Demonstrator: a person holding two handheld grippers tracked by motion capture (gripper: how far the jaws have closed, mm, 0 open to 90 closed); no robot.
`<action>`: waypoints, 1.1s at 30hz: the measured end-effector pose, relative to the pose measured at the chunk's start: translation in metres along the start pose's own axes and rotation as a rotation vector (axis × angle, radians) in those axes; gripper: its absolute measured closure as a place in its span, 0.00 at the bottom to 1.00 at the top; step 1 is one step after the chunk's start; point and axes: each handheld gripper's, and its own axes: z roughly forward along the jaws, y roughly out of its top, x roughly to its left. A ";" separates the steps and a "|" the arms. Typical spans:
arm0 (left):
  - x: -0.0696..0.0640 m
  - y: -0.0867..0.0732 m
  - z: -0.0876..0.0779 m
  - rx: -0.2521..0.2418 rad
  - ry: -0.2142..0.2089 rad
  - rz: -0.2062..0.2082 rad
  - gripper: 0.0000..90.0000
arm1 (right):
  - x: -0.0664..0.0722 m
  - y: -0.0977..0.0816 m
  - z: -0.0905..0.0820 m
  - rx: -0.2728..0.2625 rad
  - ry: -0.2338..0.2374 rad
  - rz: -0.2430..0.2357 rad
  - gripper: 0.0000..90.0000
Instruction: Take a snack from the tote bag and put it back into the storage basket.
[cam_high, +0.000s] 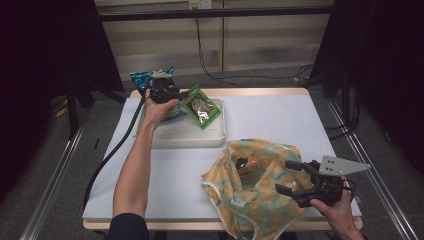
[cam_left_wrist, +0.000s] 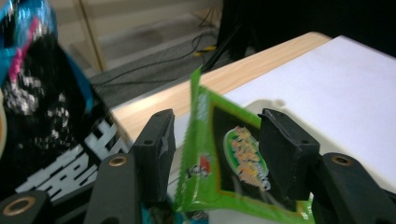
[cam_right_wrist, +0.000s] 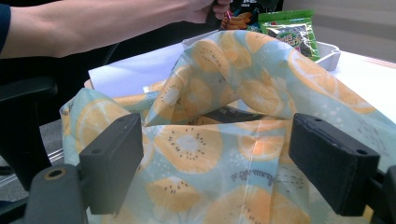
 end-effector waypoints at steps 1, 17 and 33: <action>-0.002 0.001 -0.002 -0.007 -0.005 0.009 0.51 | 0.000 0.000 0.000 0.000 0.001 0.003 0.20; -0.045 -0.026 0.002 0.098 -0.222 0.001 1.00 | -0.001 -0.001 0.001 0.007 -0.006 0.002 0.20; -0.065 -0.045 0.037 0.335 -0.229 0.117 1.00 | -0.003 -0.001 0.001 0.005 -0.009 -0.001 0.20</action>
